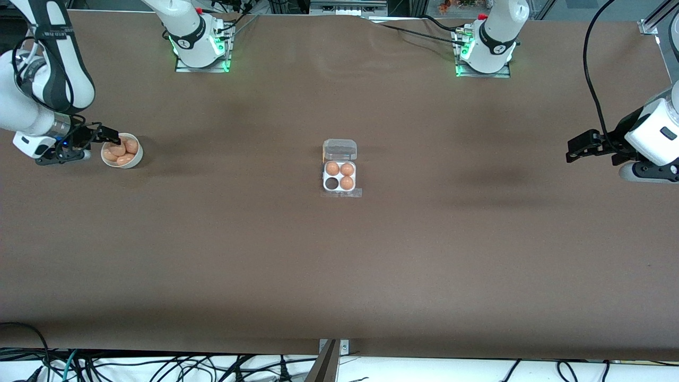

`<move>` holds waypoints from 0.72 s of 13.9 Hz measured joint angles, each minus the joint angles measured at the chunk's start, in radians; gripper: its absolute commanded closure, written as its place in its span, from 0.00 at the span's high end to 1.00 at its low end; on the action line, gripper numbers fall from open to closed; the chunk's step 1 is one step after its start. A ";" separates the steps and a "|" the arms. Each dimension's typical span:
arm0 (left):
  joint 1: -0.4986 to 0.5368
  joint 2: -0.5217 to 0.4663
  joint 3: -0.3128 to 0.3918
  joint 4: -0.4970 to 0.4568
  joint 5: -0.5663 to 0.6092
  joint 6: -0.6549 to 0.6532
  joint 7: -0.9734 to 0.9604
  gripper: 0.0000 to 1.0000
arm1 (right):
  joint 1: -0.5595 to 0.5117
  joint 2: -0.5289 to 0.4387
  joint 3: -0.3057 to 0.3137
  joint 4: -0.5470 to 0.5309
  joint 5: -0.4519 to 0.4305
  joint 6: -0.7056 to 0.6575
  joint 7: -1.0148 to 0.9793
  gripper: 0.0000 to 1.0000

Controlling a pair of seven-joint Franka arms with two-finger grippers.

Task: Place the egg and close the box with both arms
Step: 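Lower the right gripper and grasp one brown egg from the bowl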

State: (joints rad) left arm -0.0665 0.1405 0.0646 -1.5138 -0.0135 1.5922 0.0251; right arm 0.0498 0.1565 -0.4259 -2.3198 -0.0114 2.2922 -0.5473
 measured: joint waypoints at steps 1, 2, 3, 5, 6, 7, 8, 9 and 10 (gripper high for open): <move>0.000 0.000 0.000 0.000 0.000 0.000 0.000 1.00 | 0.005 0.017 0.000 0.009 0.000 0.000 -0.001 1.00; 0.000 0.000 0.000 0.000 0.000 0.000 0.000 1.00 | 0.010 0.027 0.001 0.015 0.000 0.000 -0.001 1.00; 0.000 0.000 0.000 0.000 0.000 0.000 0.000 1.00 | 0.016 0.035 0.002 0.018 0.000 0.000 -0.001 1.00; 0.000 0.000 0.000 0.000 0.000 0.000 0.000 1.00 | 0.027 0.047 0.002 0.019 0.000 -0.001 -0.001 1.00; 0.000 0.000 0.000 0.000 0.000 0.000 0.000 1.00 | 0.030 0.055 0.002 0.019 0.000 -0.001 -0.001 1.00; 0.000 0.000 0.000 0.000 0.000 0.000 0.000 1.00 | 0.031 0.062 0.002 0.019 0.000 -0.001 -0.003 1.00; 0.000 0.000 0.000 0.000 0.000 0.000 0.000 1.00 | 0.031 0.069 0.002 0.019 0.000 -0.001 -0.012 1.00; 0.000 0.000 0.000 0.000 0.000 0.000 0.000 1.00 | 0.031 0.074 0.002 0.019 0.000 -0.001 -0.026 1.00; 0.000 0.000 0.000 0.000 0.000 0.000 0.000 1.00 | 0.030 0.078 0.002 0.019 0.000 -0.001 -0.043 0.98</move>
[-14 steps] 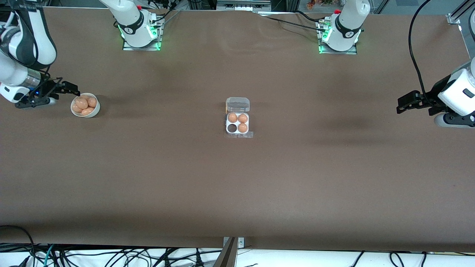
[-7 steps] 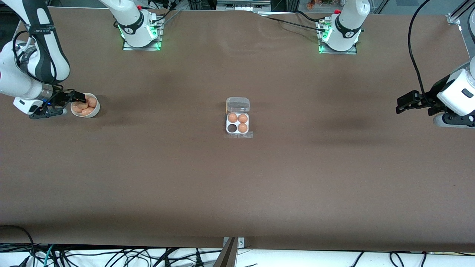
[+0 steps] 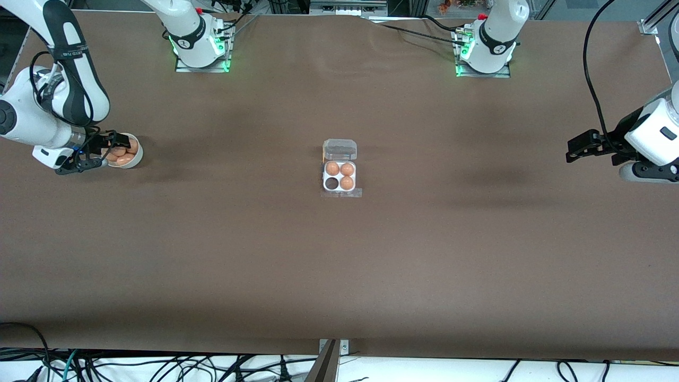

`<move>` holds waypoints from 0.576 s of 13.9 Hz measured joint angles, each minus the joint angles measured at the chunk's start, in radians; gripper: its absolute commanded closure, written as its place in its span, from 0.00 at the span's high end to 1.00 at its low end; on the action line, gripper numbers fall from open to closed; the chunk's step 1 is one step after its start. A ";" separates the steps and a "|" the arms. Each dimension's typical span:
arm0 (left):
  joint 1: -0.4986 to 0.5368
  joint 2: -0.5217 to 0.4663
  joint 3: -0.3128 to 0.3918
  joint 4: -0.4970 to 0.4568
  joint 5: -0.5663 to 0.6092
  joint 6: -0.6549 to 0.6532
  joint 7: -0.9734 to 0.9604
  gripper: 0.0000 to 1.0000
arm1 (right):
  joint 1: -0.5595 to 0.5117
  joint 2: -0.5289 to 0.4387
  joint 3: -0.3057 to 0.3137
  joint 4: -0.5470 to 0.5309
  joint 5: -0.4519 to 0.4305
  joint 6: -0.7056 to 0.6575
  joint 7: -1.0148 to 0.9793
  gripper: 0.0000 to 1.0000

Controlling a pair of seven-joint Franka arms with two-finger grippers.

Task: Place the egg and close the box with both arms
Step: 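Lower the right gripper and grasp one brown egg from the bowl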

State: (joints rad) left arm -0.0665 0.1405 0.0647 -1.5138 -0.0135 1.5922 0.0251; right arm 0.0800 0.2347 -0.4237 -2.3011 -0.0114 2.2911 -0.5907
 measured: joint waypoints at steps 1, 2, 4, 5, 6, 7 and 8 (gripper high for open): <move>0.000 0.000 0.000 0.000 0.000 0.000 0.000 1.00 | -0.001 0.004 0.000 0.000 0.000 0.000 -0.010 0.85; 0.000 0.000 0.000 0.000 0.000 0.000 0.000 1.00 | -0.002 0.008 -0.001 0.000 0.000 0.000 -0.014 0.75; 0.001 0.000 0.001 0.000 0.000 0.000 0.000 1.00 | -0.004 0.015 -0.002 0.000 0.000 -0.001 -0.018 0.64; 0.001 0.000 0.002 0.000 0.000 0.000 0.000 1.00 | -0.004 0.018 -0.002 0.000 0.000 -0.001 -0.018 0.59; 0.002 0.000 0.002 0.000 0.000 0.000 0.000 1.00 | -0.004 0.020 -0.002 0.002 0.000 -0.001 -0.018 0.55; 0.002 0.000 0.002 0.000 0.000 0.000 0.000 1.00 | -0.003 0.020 -0.002 0.005 0.000 -0.001 -0.018 0.50; 0.002 0.000 0.002 0.000 0.000 0.000 0.000 1.00 | -0.003 0.020 -0.002 0.007 0.000 -0.001 -0.018 0.46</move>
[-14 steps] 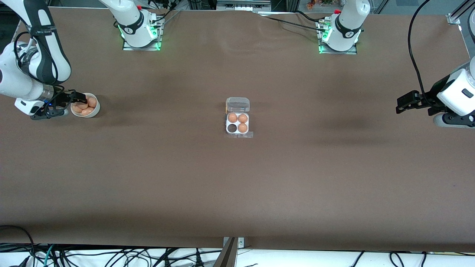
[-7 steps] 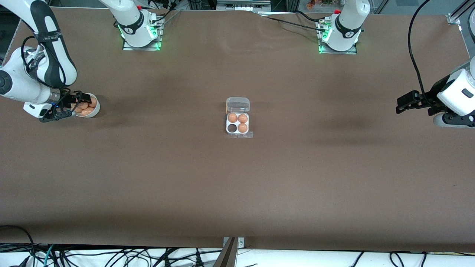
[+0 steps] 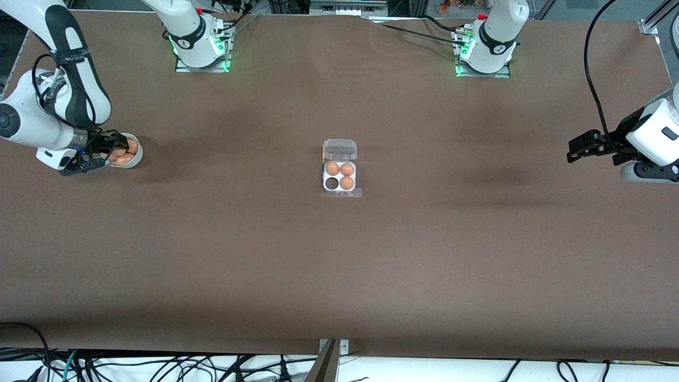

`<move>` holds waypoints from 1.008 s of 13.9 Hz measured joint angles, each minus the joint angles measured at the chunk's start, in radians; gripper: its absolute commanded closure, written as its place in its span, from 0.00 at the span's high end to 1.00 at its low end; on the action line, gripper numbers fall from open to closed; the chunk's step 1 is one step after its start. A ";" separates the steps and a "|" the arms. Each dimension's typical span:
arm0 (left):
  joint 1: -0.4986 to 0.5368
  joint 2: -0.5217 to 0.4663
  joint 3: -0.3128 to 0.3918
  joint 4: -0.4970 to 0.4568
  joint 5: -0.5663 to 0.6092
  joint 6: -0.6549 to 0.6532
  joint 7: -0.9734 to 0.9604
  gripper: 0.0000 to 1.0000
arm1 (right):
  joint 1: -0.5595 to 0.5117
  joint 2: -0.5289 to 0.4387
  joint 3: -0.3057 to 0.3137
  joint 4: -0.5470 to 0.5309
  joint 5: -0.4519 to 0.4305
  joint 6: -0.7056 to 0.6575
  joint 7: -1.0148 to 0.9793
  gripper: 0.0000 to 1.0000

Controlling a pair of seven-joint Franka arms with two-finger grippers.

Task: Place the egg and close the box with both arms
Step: 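Lower the right gripper and grasp one brown egg from the bowl, then carry the egg to the clear carton and lower it into the empty slot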

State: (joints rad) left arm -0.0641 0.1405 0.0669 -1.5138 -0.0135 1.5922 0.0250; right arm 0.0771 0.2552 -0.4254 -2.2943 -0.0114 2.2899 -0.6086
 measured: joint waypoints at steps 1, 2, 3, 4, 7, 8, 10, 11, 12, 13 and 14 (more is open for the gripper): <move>0.001 0.000 0.000 0.000 0.000 0.000 0.000 1.00 | 0.000 0.001 0.000 0.001 0.000 0.000 0.000 0.44; 0.001 0.000 0.001 0.000 0.000 0.000 0.000 1.00 | 0.001 0.002 0.000 0.003 0.000 -0.001 0.000 0.41; 0.001 0.000 0.001 0.000 0.000 0.000 0.000 1.00 | 0.001 0.002 0.000 0.007 0.000 -0.005 0.000 0.36; 0.001 0.000 0.001 0.000 0.000 0.000 0.000 1.00 | 0.001 0.005 0.000 0.009 0.000 -0.011 0.000 0.35; 0.001 0.000 0.001 0.000 0.000 0.000 0.000 1.00 | 0.003 0.021 0.000 0.044 0.000 -0.071 0.000 0.30; 0.001 0.000 0.001 0.000 0.000 0.000 0.000 1.00 | 0.004 0.027 0.001 0.061 0.000 -0.100 0.000 0.30; 0.001 0.000 0.001 0.000 0.000 0.000 0.000 1.00 | 0.005 0.042 0.002 0.108 0.000 -0.160 0.000 0.29; 0.001 0.000 0.000 0.000 0.000 0.000 0.000 1.00 | 0.006 0.051 0.003 0.136 0.000 -0.189 0.000 0.29; 0.000 0.000 0.000 0.000 0.000 0.000 0.000 1.00 | 0.008 0.062 0.006 0.172 0.001 -0.229 0.001 0.29; 0.000 0.000 0.000 0.000 0.000 0.000 0.000 1.00 | 0.012 0.077 0.010 0.217 0.008 -0.282 0.005 0.29; -0.001 0.000 -0.001 0.000 0.000 0.000 0.000 1.00 | 0.015 0.095 0.016 0.268 0.024 -0.341 0.013 0.29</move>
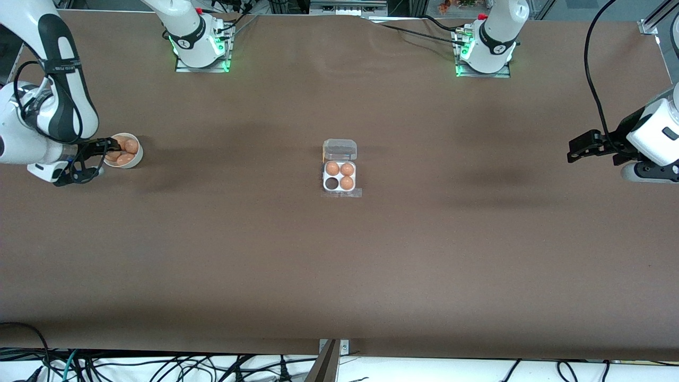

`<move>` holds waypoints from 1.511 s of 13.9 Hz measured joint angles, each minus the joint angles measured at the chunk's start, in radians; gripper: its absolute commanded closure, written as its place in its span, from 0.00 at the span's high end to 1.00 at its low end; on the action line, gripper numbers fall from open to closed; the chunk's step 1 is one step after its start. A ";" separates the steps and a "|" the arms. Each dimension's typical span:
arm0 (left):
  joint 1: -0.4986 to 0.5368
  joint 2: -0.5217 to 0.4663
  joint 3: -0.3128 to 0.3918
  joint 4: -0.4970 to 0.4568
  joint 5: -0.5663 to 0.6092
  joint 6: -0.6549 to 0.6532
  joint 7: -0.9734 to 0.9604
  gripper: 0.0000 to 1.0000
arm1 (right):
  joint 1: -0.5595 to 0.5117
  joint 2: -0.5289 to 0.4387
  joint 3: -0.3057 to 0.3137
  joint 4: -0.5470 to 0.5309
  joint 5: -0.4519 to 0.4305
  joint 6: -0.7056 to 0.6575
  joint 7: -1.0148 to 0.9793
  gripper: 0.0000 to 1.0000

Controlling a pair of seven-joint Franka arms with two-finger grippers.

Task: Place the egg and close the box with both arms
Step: 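Carry the egg to the clear carton and lower it into the empty slot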

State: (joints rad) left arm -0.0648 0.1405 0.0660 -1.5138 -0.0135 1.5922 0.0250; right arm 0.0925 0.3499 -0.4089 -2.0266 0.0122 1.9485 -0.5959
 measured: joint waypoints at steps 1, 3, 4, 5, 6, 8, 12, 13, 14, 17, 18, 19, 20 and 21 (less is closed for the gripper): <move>0.000 0.000 0.000 0.000 0.000 0.000 0.000 1.00 | 0.002 0.022 0.011 0.056 0.026 -0.062 0.009 0.29; 0.000 0.000 -0.001 0.000 0.000 0.000 0.000 1.00 | 0.006 0.075 0.040 0.170 0.086 -0.180 0.059 0.29; 0.000 0.000 -0.001 0.000 0.000 0.000 0.000 1.00 | 0.008 0.104 0.058 0.224 0.120 -0.234 0.102 0.29; 0.000 0.000 -0.001 0.000 0.000 0.000 0.000 1.00 | 0.010 0.130 0.079 0.270 0.151 -0.282 0.152 0.29; -0.001 0.000 -0.001 0.000 0.000 0.000 0.000 1.00 | 0.013 0.151 0.100 0.306 0.182 -0.320 0.208 0.29; -0.001 0.000 -0.001 0.000 0.000 0.000 0.000 1.00 | 0.016 0.174 0.150 0.350 0.248 -0.370 0.337 0.29; -0.001 0.000 -0.001 0.000 0.000 0.000 0.000 1.00 | 0.041 0.182 0.244 0.370 0.394 -0.391 0.602 0.29; -0.001 0.000 -0.001 0.000 0.000 0.000 0.000 1.00 | 0.062 0.183 0.249 0.370 0.437 -0.392 0.660 0.29; -0.001 0.000 -0.001 0.000 0.000 0.000 0.000 1.00 | 0.081 0.184 0.250 0.370 0.486 -0.393 0.717 0.29; -0.001 0.000 -0.001 0.000 0.000 0.000 0.000 1.00 | 0.107 0.215 0.253 0.370 0.697 -0.394 0.842 0.29; -0.001 0.000 -0.001 0.000 0.000 0.000 0.000 1.00 | 0.116 0.231 0.253 0.370 0.770 -0.395 0.877 0.29; -0.001 0.000 -0.001 0.000 0.000 0.000 0.000 1.00 | 0.129 0.251 0.253 0.370 0.840 -0.395 0.914 0.29; -0.001 0.000 -0.001 0.000 0.000 0.000 0.000 1.00 | 0.142 0.272 0.253 0.371 0.908 -0.394 0.949 0.29; -0.001 0.000 -0.001 0.000 0.000 0.000 0.000 1.00 | 0.154 0.291 0.254 0.371 0.973 -0.393 0.980 0.29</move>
State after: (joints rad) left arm -0.0658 0.1405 0.0649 -1.5139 -0.0136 1.5922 0.0250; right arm 0.2464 0.6413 -0.1553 -1.6555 0.9847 1.5550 0.3845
